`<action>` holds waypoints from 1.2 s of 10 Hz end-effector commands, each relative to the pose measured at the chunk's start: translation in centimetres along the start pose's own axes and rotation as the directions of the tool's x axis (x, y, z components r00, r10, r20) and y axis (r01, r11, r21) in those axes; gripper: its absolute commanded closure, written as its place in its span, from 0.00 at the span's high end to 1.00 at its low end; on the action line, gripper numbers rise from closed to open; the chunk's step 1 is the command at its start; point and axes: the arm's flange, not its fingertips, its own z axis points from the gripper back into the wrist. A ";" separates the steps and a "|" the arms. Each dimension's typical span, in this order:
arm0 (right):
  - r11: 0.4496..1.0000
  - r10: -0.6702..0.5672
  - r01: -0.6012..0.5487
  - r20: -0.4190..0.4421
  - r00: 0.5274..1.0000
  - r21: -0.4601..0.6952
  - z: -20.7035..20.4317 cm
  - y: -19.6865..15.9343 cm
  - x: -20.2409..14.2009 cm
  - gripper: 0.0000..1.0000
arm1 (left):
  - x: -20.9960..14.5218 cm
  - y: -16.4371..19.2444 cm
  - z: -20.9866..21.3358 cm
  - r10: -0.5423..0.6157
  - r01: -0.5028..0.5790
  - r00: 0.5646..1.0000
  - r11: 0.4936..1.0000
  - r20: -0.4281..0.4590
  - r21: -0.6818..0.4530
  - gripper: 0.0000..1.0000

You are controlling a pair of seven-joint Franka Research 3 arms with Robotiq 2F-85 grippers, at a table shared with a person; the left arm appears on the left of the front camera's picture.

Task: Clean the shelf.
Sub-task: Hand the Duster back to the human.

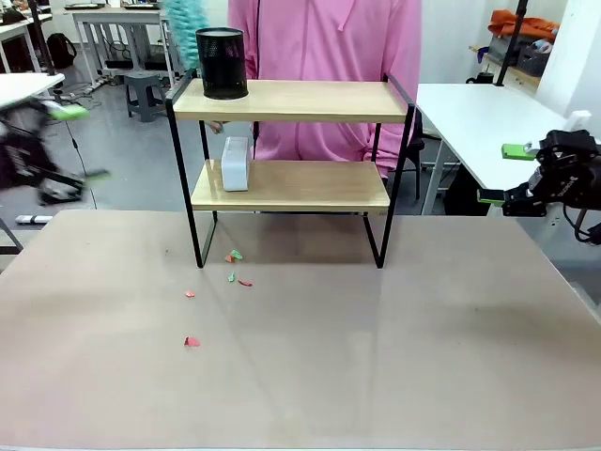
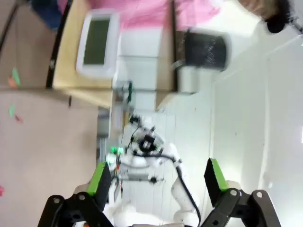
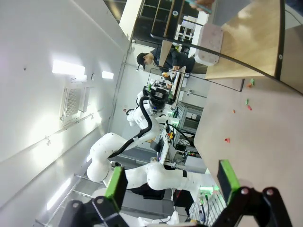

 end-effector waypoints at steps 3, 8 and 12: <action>1.000 -0.005 0.005 -0.018 1.000 0.001 0.4 0.4 0.1 1.00 | -1.0 2.0 -3.0 0.031 -0.028 0.998 0.998 -0.062 0.053 1.00; 1.000 -0.005 0.005 -0.018 1.000 0.001 0.4 0.4 0.1 1.00 | -1.0 2.0 -3.0 0.031 -0.028 0.998 0.998 -0.062 0.053 1.00; 1.000 -0.005 0.005 -0.018 1.000 0.001 0.4 0.4 0.1 1.00 | -1.0 2.0 -3.0 0.031 -0.028 0.998 0.998 -0.062 0.053 1.00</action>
